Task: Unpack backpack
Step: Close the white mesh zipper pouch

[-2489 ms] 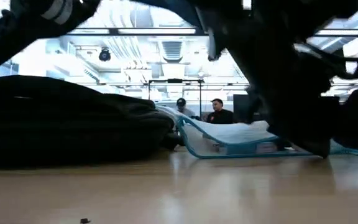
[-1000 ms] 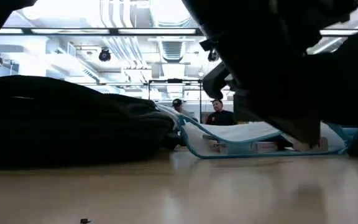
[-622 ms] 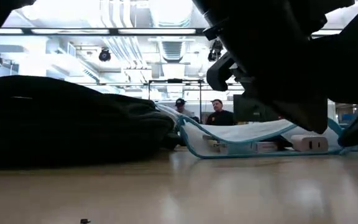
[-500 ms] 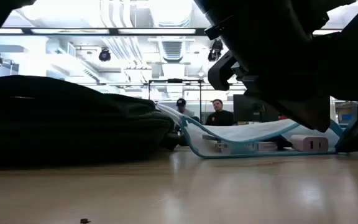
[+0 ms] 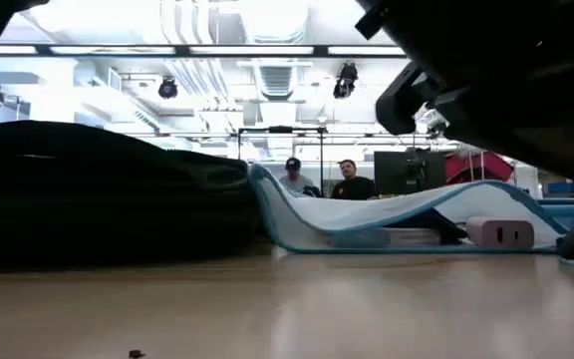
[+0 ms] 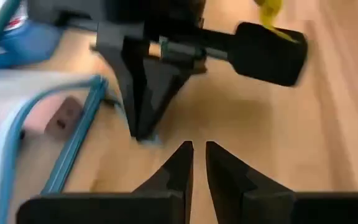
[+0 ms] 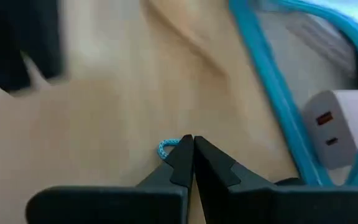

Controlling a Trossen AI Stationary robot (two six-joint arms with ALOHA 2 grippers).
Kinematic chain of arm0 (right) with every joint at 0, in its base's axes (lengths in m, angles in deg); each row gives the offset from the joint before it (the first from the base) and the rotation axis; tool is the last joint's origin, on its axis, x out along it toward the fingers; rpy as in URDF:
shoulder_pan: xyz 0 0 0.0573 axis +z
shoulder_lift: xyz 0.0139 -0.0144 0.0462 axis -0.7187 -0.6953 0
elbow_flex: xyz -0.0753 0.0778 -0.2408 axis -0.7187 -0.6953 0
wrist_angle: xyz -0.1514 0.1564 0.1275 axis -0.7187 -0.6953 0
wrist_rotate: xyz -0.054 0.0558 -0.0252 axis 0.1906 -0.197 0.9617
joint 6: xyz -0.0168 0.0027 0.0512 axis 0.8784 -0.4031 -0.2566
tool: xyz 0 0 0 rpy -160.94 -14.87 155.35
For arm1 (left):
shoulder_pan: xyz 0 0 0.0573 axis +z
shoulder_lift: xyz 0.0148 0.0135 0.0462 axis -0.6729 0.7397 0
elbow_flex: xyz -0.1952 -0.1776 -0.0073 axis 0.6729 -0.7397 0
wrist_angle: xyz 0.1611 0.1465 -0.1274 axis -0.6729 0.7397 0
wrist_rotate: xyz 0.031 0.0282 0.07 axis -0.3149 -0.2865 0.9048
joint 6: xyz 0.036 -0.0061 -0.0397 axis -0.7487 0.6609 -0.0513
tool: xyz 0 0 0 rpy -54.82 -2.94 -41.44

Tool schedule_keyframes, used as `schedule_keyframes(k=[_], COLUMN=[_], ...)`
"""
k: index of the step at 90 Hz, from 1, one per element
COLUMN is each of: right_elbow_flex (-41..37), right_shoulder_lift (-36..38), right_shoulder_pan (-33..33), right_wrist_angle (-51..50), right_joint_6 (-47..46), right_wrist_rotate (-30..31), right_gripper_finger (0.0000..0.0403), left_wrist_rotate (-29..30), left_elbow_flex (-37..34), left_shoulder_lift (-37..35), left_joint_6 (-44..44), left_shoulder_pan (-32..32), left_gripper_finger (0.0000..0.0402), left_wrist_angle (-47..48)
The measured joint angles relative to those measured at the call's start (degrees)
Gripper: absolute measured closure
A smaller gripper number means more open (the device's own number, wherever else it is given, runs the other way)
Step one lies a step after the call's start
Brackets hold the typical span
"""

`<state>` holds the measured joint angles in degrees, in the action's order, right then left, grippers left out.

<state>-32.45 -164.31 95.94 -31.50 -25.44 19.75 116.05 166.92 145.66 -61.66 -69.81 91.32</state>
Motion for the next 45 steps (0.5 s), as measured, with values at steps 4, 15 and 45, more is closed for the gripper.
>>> schedule_keyframes(k=[4, 15, 45], right_elbow_flex=[1.94, 7.33, 15.95], right_shoulder_lift=[-1.20, -3.63, 0.67], right_shoulder_pan=[0.02, 1.10, 6.62], right_wrist_angle=[0.77, 1.47, -12.52], right_joint_6=[1.75, 6.39, 6.70], right_wrist_rotate=[-0.71, -3.16, -1.49], right_gripper_finger=[0.0403, 0.0403, 0.0403], left_wrist_rotate=[-0.39, -0.88, -1.06], left_elbow_flex=[0.00, 0.00, 0.00], left_shoulder_lift=[0.00, 0.00, 0.98], left_joint_6=[-0.49, -1.66, -2.37], left_shoulder_pan=[-0.41, -1.57, -3.77], left_gripper_finger=[0.0374, 0.0374, 0.0374], left_wrist_angle=[0.01, -0.12, -6.09])
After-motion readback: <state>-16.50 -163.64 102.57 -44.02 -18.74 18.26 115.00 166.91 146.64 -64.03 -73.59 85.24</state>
